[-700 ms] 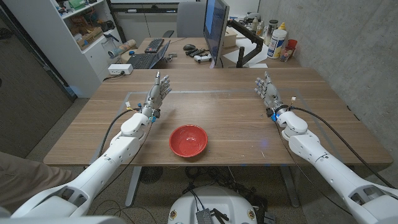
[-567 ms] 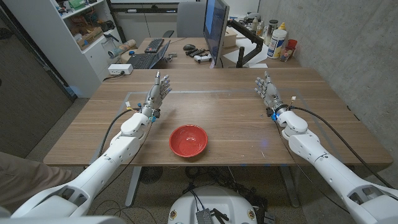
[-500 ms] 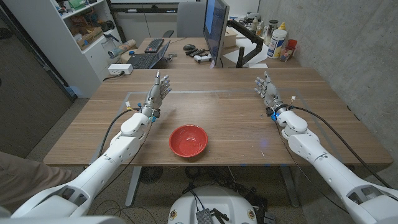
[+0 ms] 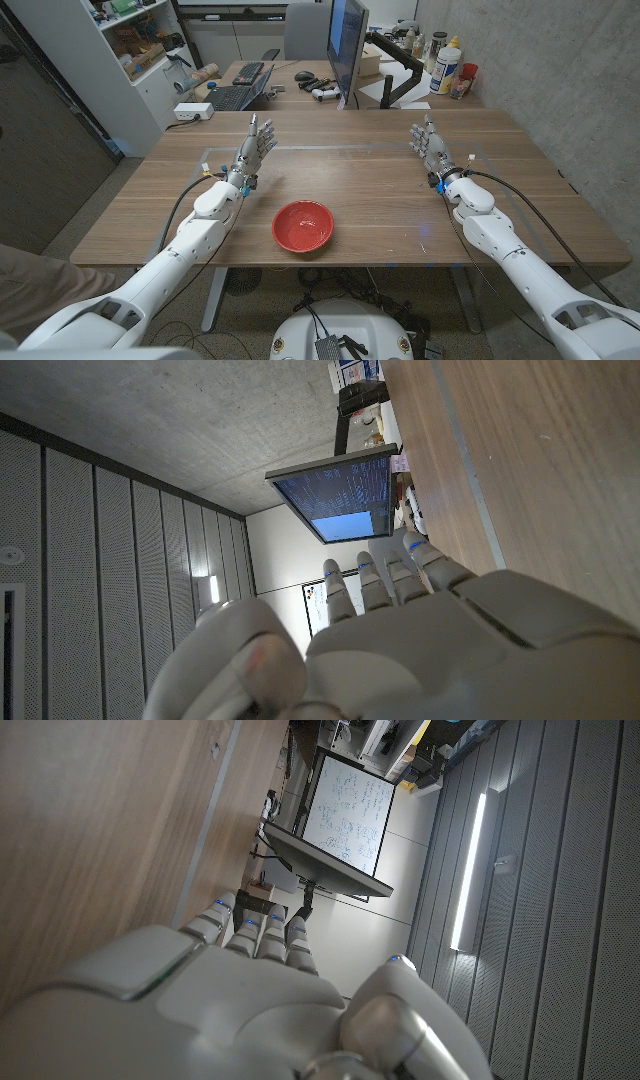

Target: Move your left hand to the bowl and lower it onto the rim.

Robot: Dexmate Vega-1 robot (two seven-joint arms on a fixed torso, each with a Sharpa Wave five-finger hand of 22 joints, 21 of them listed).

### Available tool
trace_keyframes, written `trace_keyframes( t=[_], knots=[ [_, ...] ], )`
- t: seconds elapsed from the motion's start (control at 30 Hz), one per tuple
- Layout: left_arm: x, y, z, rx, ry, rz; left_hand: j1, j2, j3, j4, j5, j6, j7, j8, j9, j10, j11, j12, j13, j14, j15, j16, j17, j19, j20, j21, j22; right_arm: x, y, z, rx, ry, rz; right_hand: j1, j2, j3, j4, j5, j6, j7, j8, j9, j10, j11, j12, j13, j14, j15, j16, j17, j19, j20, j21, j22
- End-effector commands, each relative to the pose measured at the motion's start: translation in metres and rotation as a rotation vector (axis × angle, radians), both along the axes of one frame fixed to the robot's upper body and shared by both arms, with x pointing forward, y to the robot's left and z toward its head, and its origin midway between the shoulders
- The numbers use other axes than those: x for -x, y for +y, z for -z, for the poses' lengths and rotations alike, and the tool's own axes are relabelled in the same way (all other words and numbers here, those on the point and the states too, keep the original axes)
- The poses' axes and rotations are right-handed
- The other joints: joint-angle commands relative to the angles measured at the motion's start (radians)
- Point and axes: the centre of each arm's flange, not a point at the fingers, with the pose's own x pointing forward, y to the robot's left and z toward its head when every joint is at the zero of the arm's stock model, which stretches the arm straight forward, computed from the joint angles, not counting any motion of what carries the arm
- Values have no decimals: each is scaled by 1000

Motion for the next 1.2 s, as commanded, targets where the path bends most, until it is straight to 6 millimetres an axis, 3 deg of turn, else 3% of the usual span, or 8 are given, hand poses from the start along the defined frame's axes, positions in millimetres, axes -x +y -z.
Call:
trace_keyframes(
  t=[0.03,0.27,0.43,0.87,1.2],
  knots=[
    [4,1,-8,-65,-38,18,10,0,-6,2,3,-5,-3,-4,4,-10,-1,-2,3,-10,-97,-3,4,-7,-19,-4,2,1,-1,0,4,-1,8,7,26,7,4,6,4,0,8,2,-3,2,3,3,-9,-1,3,1,1,7,4,4],
    [10,3,-12,-82,-61,20,9,-1,-6,2,2,-6,-2,-4,4,-7,-1,-1,3,-21,-98,-5,4,-12,-19,-5,2,0,-1,0,3,-2,8,9,28,10,3,6,2,0,8,2,-3,2,3,3,-10,-2,3,1,-1,7,4,4],
    [14,6,-14,-100,-79,20,8,0,-6,3,2,-6,-3,-3,4,7,-9,5,3,-40,-101,-6,4,-32,-33,-10,2,-2,1,-1,-1,1,8,11,29,11,3,5,3,0,8,2,-1,3,4,3,-10,-3,4,1,-2,7,4,4],
    [32,15,-28,-244,-183,-50,3,-6,-8,4,2,13,-3,4,4,105,-31,37,5,32,-131,22,5,-50,-38,-6,1,-4,0,0,-4,2,25,14,33,15,2,4,3,1,9,2,1,1,5,3,-11,-3,4,1,-3,7,4,4],
    [34,13,-30,-277,-215,-50,1,-7,-8,4,3,15,-4,4,4,90,-27,28,6,25,-128,15,6,-49,-39,-4,0,-5,-1,0,-9,3,22,16,35,18,2,4,7,-1,10,2,3,0,7,3,-11,-4,4,1,-3,8,4,4]
  ],
)
